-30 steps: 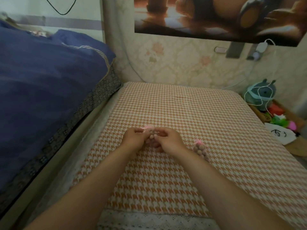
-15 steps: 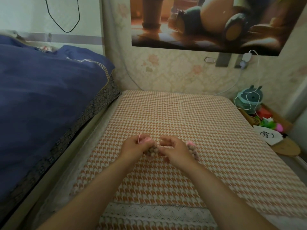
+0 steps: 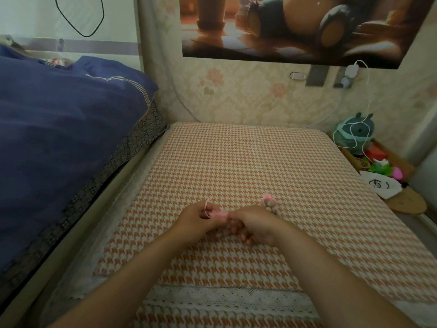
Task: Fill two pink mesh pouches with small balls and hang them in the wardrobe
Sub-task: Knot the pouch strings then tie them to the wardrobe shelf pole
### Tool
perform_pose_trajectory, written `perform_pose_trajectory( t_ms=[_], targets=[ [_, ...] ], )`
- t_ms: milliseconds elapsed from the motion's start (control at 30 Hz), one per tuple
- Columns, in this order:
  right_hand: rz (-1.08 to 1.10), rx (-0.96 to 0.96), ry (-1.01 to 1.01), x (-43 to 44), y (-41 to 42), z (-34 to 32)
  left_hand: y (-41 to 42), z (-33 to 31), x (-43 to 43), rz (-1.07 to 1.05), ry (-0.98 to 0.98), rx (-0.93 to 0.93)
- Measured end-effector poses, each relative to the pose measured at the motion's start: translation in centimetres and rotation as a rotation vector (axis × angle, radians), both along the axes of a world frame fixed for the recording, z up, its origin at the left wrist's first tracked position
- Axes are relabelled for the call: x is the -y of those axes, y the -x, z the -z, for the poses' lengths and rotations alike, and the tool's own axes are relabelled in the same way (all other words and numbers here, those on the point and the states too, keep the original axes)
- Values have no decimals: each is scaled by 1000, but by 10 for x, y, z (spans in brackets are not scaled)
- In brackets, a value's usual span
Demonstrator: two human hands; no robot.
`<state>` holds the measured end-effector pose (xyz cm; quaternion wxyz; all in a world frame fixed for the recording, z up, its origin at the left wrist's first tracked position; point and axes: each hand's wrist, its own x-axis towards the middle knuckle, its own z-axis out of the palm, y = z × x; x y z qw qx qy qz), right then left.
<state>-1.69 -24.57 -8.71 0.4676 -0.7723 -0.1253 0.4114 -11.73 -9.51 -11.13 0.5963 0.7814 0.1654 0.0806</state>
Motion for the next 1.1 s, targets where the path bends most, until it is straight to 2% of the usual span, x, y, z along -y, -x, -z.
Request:
perform_pose_trajectory(
  t_ms=[133,367,467,600,700,767,900,1100],
  targets=[
    [-92,0,18,2,-4,0,8,-3,-7,95,154,-25],
    [25,182,13,-5,-5,3,14,-10,-14,92,80,-15],
    [19,239,107,-4,-3,6,15,-11,-12,60,75,-12],
    [0,479,352,-3,-4,-2,16,-10,-13,45,26,-14],
    [-27,199,328,0,-2,-12,17,-10,-12,46,27,-6],
    [-51,108,328,0,0,-8,18,-11,-10,53,73,1],
    [28,113,268,-5,2,2,19,-11,-6,37,183,24],
    [45,55,176,-5,4,-1,19,-8,-10,78,130,0]
  ],
)
